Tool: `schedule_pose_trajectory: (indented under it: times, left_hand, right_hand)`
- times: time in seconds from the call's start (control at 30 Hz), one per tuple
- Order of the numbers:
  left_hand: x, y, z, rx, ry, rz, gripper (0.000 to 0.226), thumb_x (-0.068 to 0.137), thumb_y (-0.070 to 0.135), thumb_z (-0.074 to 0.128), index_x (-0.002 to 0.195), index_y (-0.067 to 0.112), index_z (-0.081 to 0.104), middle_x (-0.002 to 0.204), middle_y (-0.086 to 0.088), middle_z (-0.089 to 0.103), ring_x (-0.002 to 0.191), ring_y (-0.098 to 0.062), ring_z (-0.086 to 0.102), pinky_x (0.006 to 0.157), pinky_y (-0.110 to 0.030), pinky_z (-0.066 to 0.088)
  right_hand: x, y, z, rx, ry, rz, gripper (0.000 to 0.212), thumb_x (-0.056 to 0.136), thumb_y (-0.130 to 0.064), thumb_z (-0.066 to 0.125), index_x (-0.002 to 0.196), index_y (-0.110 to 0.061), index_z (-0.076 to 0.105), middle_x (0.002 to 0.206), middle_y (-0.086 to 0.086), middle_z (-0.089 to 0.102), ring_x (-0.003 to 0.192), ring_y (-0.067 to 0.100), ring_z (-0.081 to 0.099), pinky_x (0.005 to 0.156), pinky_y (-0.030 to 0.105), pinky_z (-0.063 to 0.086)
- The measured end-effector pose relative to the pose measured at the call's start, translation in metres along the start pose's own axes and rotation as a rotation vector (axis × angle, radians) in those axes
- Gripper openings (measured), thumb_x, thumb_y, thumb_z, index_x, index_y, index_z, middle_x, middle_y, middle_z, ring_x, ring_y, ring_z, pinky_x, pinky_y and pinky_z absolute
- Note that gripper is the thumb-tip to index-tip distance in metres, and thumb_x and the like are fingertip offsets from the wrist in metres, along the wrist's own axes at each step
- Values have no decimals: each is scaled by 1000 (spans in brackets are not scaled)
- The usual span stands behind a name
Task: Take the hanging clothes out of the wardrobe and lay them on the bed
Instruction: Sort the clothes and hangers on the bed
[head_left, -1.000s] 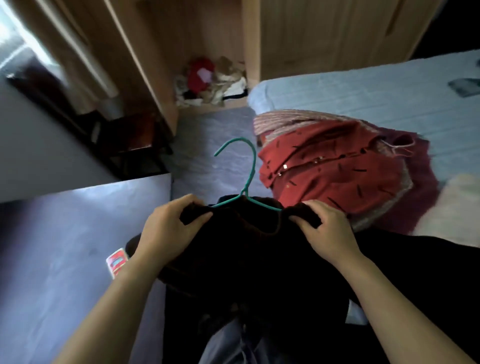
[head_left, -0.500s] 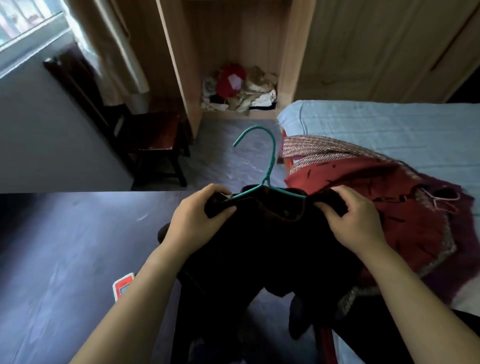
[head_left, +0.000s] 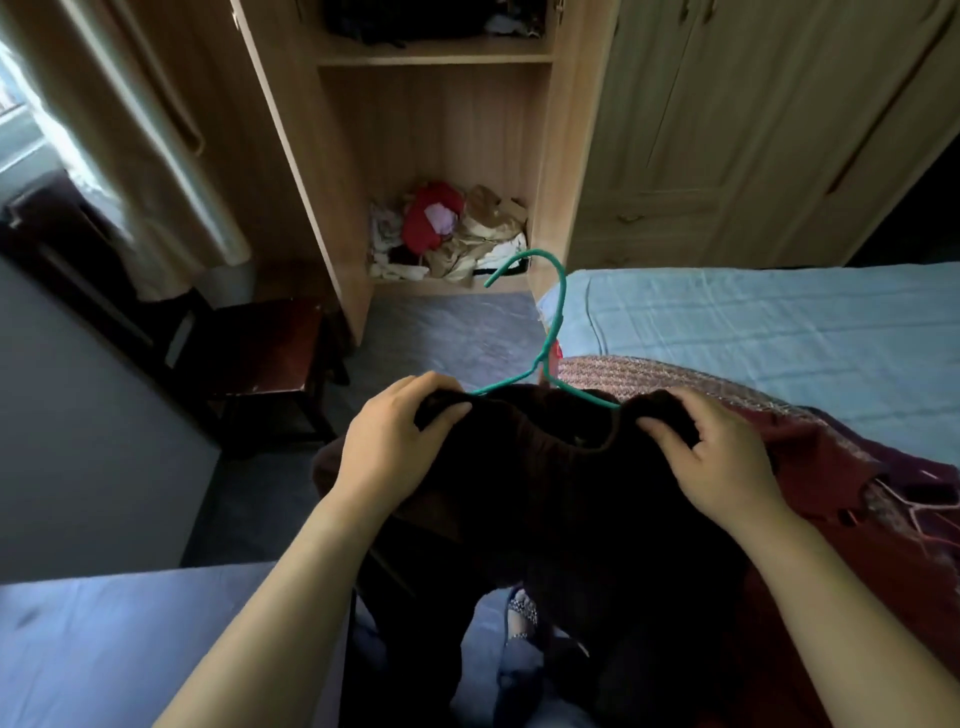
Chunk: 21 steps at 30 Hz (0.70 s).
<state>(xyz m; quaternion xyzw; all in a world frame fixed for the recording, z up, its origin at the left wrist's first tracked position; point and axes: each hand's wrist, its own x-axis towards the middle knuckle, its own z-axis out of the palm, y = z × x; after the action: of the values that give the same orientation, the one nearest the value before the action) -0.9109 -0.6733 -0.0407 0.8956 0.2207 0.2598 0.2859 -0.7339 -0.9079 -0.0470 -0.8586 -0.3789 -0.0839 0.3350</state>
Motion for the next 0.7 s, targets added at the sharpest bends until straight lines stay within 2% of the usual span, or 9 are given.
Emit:
schedule_pose_trajectory:
  times: [0.07, 0.17, 0.23, 0.33, 0.43, 0.57, 0.7]
  left_hand:
    - [39, -11, 13, 35, 53, -16, 12, 81, 40, 59, 91, 34, 60, 91, 12, 64, 86, -12, 61, 73, -33, 50]
    - [102, -18, 18, 105, 102, -35, 16, 80, 41, 59, 92, 32, 63, 92, 12, 65, 84, -11, 61, 69, -30, 50]
    - [141, -23, 16, 138, 127, -46, 15, 81, 39, 61, 93, 31, 64, 91, 15, 64, 82, -9, 60, 66, -27, 48]
    - [198, -37, 17, 146, 183, -68, 12, 82, 36, 63, 92, 31, 65, 89, 17, 62, 81, -6, 58, 64, -25, 45]
    - [248, -59, 21, 152, 219, -101, 7, 84, 31, 66, 91, 30, 65, 89, 14, 63, 81, -6, 57, 62, -26, 46]
    - [321, -90, 20, 166, 276, -129, 6, 84, 30, 66, 90, 30, 65, 87, 14, 62, 76, -7, 57, 60, -23, 42]
    - [420, -131, 19, 182, 341, -121, 8, 84, 30, 67, 92, 28, 66, 88, 13, 64, 72, -9, 56, 57, -16, 35]
  right_hand:
    - [37, 13, 22, 1, -51, 2, 29, 86, -30, 65, 103, -7, 64, 92, 6, 68, 81, 28, 64, 63, 25, 37]
    - [102, 28, 44, 76, -114, -19, 36, 87, -40, 52, 107, -12, 61, 89, -5, 61, 81, 22, 61, 61, 26, 39]
    - [144, 38, 55, 128, -123, -42, 39, 89, -44, 49, 113, -15, 58, 96, -8, 60, 85, 15, 58, 65, 25, 39]
    - [208, 45, 75, 172, -111, -95, 39, 91, -41, 48, 122, -17, 54, 113, -3, 59, 97, 9, 53, 71, 28, 43]
    - [269, 49, 100, 175, -119, -166, 36, 92, -38, 48, 123, -21, 52, 113, -3, 59, 98, 8, 52, 70, 26, 44]
    - [359, 50, 135, 190, -143, -209, 38, 92, -42, 48, 123, -21, 55, 118, -6, 60, 104, 11, 55, 78, 23, 41]
    - [465, 45, 173, 180, -56, -272, 41, 87, -39, 54, 123, -19, 58, 116, -3, 64, 104, 13, 59, 81, 19, 44]
